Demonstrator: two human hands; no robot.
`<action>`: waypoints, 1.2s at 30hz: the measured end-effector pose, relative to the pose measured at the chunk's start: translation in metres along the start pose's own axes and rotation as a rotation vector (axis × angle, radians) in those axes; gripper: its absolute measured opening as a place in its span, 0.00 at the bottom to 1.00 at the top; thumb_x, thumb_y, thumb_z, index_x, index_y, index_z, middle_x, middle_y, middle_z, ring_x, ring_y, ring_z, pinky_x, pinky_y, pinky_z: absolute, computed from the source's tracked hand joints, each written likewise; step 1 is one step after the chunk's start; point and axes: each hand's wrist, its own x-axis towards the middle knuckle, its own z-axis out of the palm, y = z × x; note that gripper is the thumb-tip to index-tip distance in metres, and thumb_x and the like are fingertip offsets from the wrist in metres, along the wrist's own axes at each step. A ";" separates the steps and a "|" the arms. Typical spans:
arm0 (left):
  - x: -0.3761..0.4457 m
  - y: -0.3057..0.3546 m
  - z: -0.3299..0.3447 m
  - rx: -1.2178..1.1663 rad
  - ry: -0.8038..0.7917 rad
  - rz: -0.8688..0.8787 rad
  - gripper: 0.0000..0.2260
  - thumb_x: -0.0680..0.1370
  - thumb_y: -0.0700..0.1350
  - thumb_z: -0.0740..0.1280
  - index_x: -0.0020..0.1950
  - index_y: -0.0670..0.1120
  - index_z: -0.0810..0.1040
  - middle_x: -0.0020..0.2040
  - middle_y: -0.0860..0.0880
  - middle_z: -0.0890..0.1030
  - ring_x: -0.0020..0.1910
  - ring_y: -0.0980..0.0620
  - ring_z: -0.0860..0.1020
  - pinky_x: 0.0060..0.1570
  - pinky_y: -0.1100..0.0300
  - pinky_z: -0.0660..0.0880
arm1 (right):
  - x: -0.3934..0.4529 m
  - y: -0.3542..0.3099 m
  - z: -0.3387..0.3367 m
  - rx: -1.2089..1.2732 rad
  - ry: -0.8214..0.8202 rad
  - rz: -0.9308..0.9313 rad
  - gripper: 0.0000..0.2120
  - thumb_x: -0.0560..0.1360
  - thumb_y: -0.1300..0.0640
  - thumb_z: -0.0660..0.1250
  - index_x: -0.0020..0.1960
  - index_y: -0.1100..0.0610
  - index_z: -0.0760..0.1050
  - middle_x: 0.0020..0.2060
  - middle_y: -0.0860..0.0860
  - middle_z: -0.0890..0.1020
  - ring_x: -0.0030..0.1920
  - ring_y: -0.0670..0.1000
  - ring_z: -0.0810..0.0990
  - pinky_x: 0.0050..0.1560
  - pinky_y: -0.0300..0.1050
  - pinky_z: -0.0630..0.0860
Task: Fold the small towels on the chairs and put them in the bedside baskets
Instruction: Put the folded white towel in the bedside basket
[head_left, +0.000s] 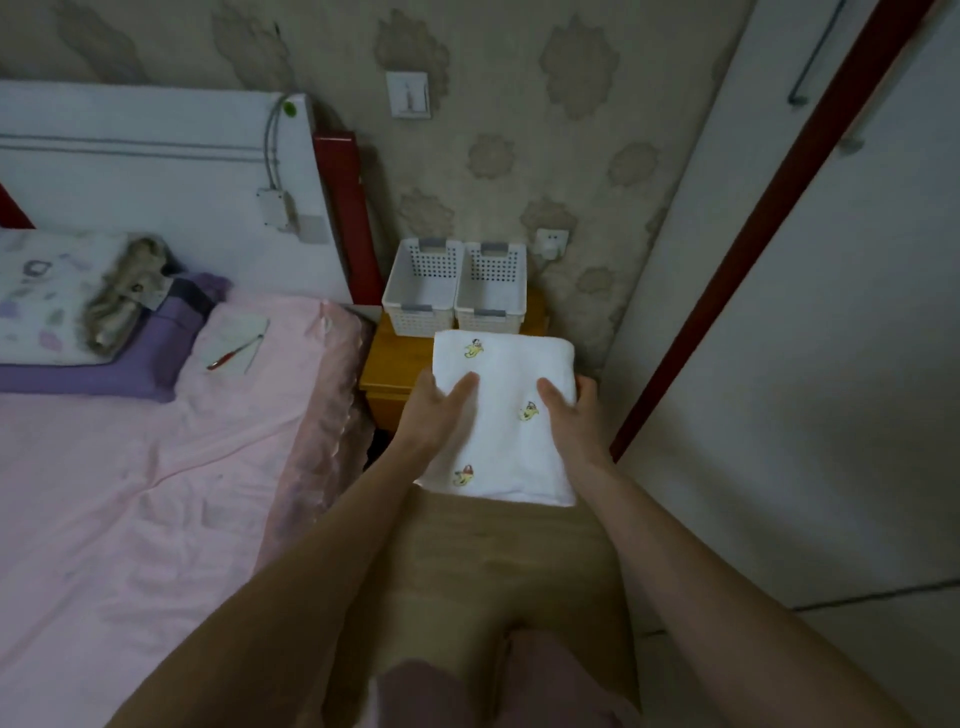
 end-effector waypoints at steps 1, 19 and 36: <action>0.021 0.006 0.002 -0.011 0.013 -0.001 0.22 0.79 0.56 0.64 0.70 0.48 0.68 0.63 0.53 0.77 0.60 0.51 0.76 0.56 0.56 0.72 | 0.024 -0.009 0.005 -0.008 0.001 -0.005 0.25 0.79 0.49 0.64 0.72 0.56 0.63 0.57 0.52 0.76 0.44 0.45 0.75 0.38 0.39 0.69; 0.451 0.021 0.029 0.027 -0.073 -0.248 0.20 0.83 0.51 0.58 0.74 0.49 0.64 0.66 0.48 0.73 0.63 0.44 0.72 0.66 0.45 0.68 | 0.412 -0.038 0.126 -0.216 -0.084 0.012 0.33 0.79 0.47 0.60 0.79 0.49 0.49 0.75 0.51 0.62 0.71 0.53 0.65 0.70 0.57 0.66; 0.636 -0.088 0.133 0.210 -0.011 -0.150 0.29 0.81 0.44 0.60 0.79 0.44 0.52 0.73 0.43 0.65 0.70 0.44 0.67 0.69 0.46 0.67 | 0.618 0.096 0.201 -0.790 -0.155 -0.174 0.27 0.83 0.54 0.55 0.79 0.49 0.49 0.77 0.64 0.52 0.76 0.62 0.56 0.72 0.58 0.64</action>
